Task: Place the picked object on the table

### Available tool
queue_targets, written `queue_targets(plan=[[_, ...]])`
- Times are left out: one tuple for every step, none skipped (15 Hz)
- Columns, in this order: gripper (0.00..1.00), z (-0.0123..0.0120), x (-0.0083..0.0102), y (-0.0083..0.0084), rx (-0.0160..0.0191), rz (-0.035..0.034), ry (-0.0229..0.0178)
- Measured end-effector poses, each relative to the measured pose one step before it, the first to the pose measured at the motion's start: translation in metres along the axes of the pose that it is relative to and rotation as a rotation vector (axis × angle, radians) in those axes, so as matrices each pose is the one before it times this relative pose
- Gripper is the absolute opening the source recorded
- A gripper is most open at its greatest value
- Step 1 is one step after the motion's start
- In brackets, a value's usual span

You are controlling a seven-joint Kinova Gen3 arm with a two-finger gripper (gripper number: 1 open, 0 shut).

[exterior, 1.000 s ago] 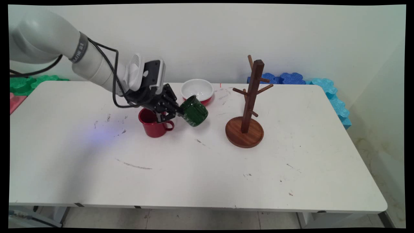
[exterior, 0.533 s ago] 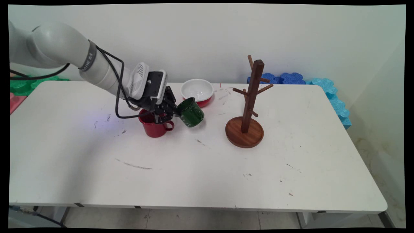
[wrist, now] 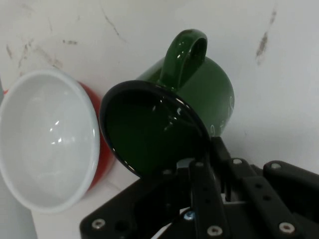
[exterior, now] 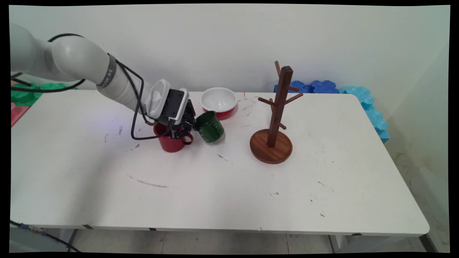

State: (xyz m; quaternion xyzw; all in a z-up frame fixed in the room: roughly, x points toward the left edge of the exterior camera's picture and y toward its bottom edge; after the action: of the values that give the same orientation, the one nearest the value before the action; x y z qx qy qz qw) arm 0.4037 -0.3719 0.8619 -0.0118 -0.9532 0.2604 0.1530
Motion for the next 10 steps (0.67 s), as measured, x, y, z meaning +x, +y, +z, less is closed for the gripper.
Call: queue_targets(plan=[[0.00,0.00281,-0.00054,0.00052,-0.00053,0.01456,-0.00364],[0.00,0.00186,-0.00026,0.00029,-0.00032,0.00989,-0.00233],[0.00,0.00175,-0.00010,0.00033,-0.00022,0.00887,-0.00187],[0.00,0.00231,0.00002,0.00043,-0.00037,0.01169,-0.00248],[0.00,0.00215,0.00015,0.00038,-0.00037,0.01041,-0.00213],[0.00,0.00196,0.00027,0.00049,-0.00055,0.00920,-0.00163],[0.00,0.00151,0.00021,0.00035,-0.00031,0.00745,-0.00128],[0.00,0.00097,0.00019,0.00031,-0.00051,0.00455,-0.00072],[0.00,0.00134,0.00016,0.00041,-0.00081,0.00628,-0.00098],[0.00,0.00146,0.00028,0.00073,-0.00155,0.00639,-0.00084]])
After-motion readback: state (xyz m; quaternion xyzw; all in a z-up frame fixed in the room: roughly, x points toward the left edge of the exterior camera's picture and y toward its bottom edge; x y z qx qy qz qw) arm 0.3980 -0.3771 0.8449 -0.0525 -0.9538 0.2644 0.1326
